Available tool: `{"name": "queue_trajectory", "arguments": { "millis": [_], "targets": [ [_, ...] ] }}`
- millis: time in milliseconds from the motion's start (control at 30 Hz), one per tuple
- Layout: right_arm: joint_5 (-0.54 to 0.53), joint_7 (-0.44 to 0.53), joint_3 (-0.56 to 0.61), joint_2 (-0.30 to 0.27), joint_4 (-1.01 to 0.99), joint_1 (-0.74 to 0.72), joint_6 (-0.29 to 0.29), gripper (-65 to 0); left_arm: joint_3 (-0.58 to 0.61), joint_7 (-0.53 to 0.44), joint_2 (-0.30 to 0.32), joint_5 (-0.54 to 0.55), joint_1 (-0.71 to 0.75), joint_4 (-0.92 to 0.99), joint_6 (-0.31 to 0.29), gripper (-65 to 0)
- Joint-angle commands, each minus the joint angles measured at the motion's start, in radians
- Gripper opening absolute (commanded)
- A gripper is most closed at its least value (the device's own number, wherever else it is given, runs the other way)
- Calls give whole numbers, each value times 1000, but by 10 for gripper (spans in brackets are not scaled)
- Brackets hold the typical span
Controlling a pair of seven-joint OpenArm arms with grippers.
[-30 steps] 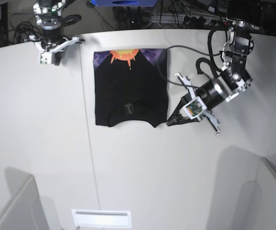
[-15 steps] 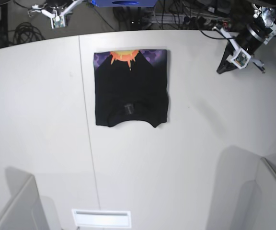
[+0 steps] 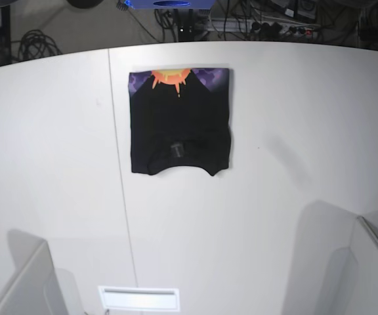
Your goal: Fold the T-shirt properly
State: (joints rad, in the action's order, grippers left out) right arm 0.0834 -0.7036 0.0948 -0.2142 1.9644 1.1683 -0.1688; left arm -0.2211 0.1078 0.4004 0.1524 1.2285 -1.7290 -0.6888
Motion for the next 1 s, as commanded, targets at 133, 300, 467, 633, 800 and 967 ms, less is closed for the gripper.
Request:
{"name": "queue_trajectory", "arguments": {
  "millis": [133, 300, 467, 633, 800, 967],
  "targets": [
    [0, -6, 44, -31, -201, -123, -79, -650, 199, -21, 5, 13, -158, 344, 67, -650],
    [-29, 6, 132, -78, -463, -299, -81, -650, 392, -23, 4, 13, -388, 673, 229, -650],
    [-319, 103, 265, -141, -868, -560, -82, -650, 543, -125, -77, 14, -632, 1027, 268, -650],
    [-448, 414, 472, -69, -1503, -861, -99, -650, 651, -402, -209, 14, -901, 1563, 268, -650],
    [-449, 913, 598, 51, -1916, -974, -94, -650, 720, -567, -294, 14, -1030, 1729, 268, -650],
    [-452, 1040, 599, 77, -1939, -976, -94, -650, 759, -566, -289, 14, -1059, 1718, 268, -650]
  ]
}}
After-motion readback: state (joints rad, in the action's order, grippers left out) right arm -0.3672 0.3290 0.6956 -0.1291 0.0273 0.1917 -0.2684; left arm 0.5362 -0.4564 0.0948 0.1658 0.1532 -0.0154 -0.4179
